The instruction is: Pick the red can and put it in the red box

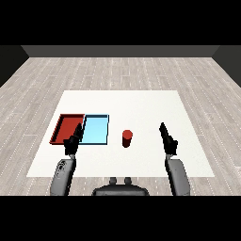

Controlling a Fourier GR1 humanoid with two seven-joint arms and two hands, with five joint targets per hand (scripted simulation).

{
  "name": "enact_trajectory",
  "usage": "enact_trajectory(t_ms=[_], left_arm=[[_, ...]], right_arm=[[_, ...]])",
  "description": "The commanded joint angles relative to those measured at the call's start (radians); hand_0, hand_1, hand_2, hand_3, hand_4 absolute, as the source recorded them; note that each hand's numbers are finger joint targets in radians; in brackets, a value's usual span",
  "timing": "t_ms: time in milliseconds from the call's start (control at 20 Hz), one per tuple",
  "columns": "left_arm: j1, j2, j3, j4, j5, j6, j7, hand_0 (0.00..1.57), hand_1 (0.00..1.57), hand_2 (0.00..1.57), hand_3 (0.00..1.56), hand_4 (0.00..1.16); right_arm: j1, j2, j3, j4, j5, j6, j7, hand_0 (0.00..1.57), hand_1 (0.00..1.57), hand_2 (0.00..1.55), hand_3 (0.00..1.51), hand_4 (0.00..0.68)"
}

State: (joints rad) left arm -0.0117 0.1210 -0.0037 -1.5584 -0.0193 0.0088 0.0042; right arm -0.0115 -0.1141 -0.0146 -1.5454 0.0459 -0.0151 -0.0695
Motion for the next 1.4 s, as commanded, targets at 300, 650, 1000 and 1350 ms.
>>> enact_trajectory(t_ms=[300,650,1000,1350], left_arm=[[-0.060,-0.069,0.028,-0.138,0.076,-0.025,-0.219,0.00,0.00,0.00,0.00,0.00],[0.023,-0.083,0.029,-0.038,0.058,-0.065,-0.465,0.00,0.00,0.00,0.00,0.00],[0.011,-0.103,0.029,-0.041,0.077,-0.061,-0.457,0.00,0.00,0.00,0.00,0.00],[0.054,-0.099,0.012,-0.100,0.087,-0.088,-0.425,0.00,0.00,0.00,0.00,0.00]], right_arm=[[0.112,0.026,-0.019,-0.205,-0.141,0.115,-0.140,0.00,0.00,0.00,0.00,0.000],[0.150,-0.031,-0.088,-0.177,-0.227,0.235,-0.254,0.00,0.00,0.00,0.00,0.000],[0.208,0.014,-0.059,-0.159,-0.162,0.238,-0.313,0.00,0.00,0.00,0.00,0.000],[0.177,0.067,-0.013,-0.157,-0.106,0.187,-0.270,0.00,0.00,0.00,0.00,0.000]])
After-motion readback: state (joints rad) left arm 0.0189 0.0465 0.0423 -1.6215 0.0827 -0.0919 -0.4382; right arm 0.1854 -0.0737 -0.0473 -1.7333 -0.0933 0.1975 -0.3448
